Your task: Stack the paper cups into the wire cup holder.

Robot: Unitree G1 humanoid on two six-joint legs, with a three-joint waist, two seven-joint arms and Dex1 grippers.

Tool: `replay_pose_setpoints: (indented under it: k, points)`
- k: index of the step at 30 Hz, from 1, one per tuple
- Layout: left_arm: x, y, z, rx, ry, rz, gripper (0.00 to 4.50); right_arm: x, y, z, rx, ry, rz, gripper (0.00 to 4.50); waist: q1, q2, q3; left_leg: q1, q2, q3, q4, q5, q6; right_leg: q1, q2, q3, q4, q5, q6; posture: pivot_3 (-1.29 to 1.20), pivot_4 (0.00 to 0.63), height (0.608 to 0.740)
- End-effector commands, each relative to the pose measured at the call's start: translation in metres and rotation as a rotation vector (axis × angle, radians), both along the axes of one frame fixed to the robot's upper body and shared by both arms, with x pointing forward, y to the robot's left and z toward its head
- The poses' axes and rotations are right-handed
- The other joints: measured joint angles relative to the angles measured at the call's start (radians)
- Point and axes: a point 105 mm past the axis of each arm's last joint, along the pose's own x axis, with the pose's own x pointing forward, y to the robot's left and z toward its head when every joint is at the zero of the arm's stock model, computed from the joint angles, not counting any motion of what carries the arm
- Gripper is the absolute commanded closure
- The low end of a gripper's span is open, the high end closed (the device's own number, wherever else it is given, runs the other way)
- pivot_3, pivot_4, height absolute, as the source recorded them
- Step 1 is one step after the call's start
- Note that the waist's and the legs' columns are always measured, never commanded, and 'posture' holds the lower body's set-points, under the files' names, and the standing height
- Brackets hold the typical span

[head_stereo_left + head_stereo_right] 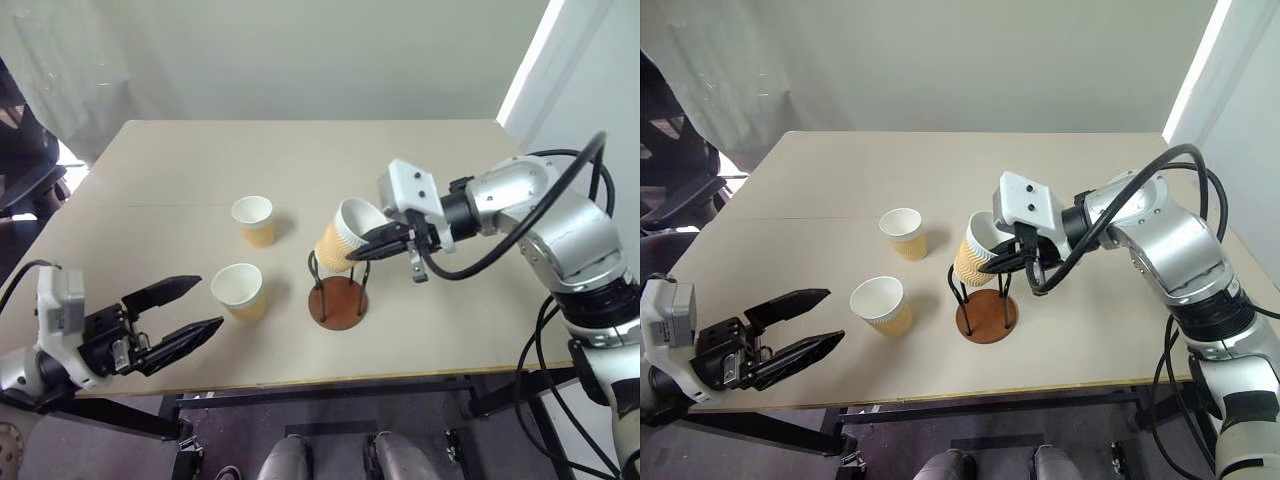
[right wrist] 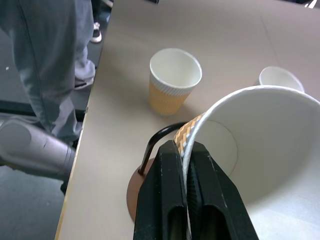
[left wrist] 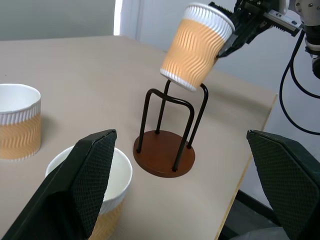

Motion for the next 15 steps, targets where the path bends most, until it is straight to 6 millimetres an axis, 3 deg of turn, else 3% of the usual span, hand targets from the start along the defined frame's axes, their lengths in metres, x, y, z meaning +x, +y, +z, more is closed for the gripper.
replay_pose_setpoints:
  k: [1, 15]
  points:
    - [-0.002, -0.003, 0.003, 0.036, -0.033, 0.006, 0.0, -0.002, 0.001, 0.002, -0.013, -0.037, 0.014, 4.46, 0.0, 0.0, 0.0, 0.0, 0.001, 0.0, 0.0, 0.0, 0.0, 0.0, 0.001, 0.0, 0.0, 0.0, 0.0, 0.0, 0.15, 0.74]
    - [0.001, -0.002, 0.002, 0.057, -0.025, 0.02, 0.0, -0.002, 0.011, -0.005, -0.022, -0.06, 0.041, 4.46, -0.001, 0.0, 0.0, 0.0, 0.006, 0.0, 0.001, -0.002, -0.004, -0.001, 0.005, 0.0, 0.0, 0.0, -0.001, 0.0, 0.15, 0.74]
